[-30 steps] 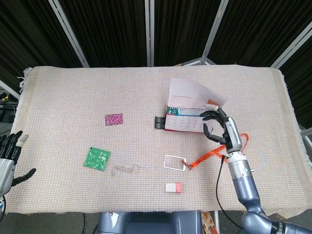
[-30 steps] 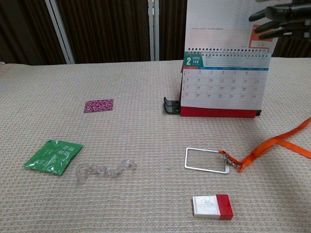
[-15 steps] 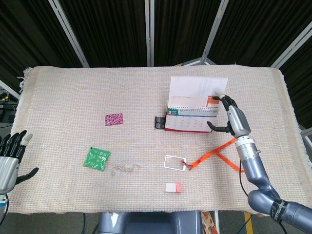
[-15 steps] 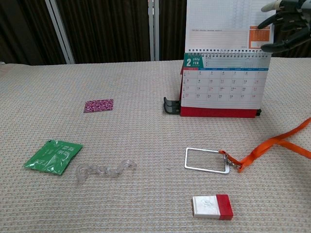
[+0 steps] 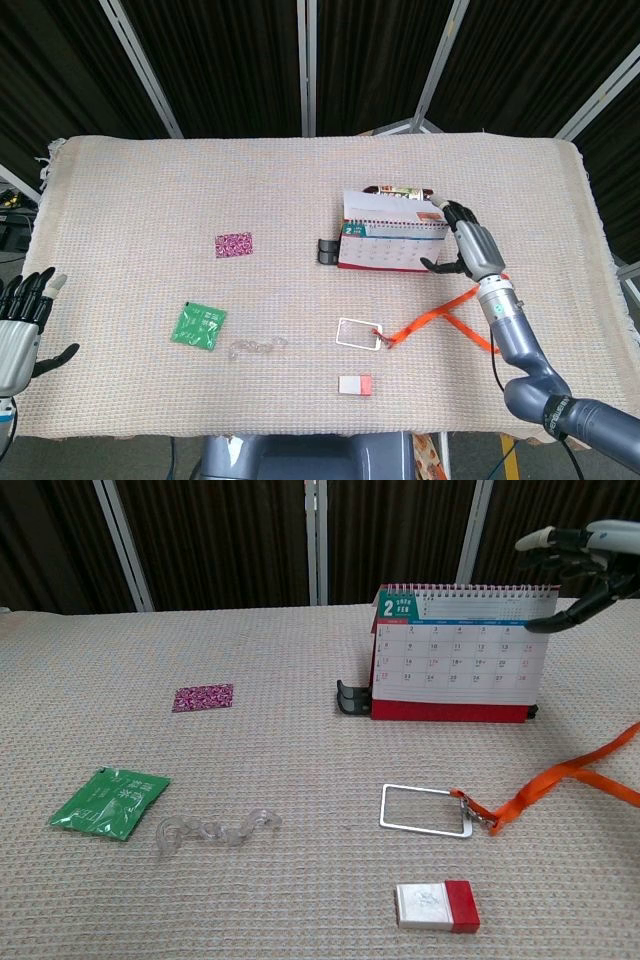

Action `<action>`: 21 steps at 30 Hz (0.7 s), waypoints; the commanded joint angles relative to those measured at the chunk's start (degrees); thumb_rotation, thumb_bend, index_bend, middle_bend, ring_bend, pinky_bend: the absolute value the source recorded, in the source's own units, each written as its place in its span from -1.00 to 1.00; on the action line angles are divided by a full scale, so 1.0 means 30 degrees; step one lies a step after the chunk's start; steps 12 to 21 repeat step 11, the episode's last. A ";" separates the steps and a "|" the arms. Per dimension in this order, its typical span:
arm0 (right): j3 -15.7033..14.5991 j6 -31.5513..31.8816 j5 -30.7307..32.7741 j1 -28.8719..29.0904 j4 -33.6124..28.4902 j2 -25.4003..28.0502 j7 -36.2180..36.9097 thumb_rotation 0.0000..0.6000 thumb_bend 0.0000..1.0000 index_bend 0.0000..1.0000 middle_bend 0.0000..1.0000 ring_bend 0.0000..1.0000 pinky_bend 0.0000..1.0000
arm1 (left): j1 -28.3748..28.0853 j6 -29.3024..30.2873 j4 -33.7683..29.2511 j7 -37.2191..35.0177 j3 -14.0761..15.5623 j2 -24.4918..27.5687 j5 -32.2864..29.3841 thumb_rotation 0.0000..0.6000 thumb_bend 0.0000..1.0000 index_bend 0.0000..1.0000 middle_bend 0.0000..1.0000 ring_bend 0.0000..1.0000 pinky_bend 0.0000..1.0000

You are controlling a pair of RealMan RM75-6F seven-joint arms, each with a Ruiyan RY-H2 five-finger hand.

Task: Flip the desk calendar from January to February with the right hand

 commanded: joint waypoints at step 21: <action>-0.4052 0.8629 -0.6540 -0.5238 -0.1387 0.2554 -0.3994 1.00 -0.68 -0.99 -1.00 -1.00 -1.00 | 0.0042 -0.0137 0.0248 0.0347 0.0137 -0.0208 -0.0077 1.00 -0.73 -1.00 -1.00 -1.00 -1.00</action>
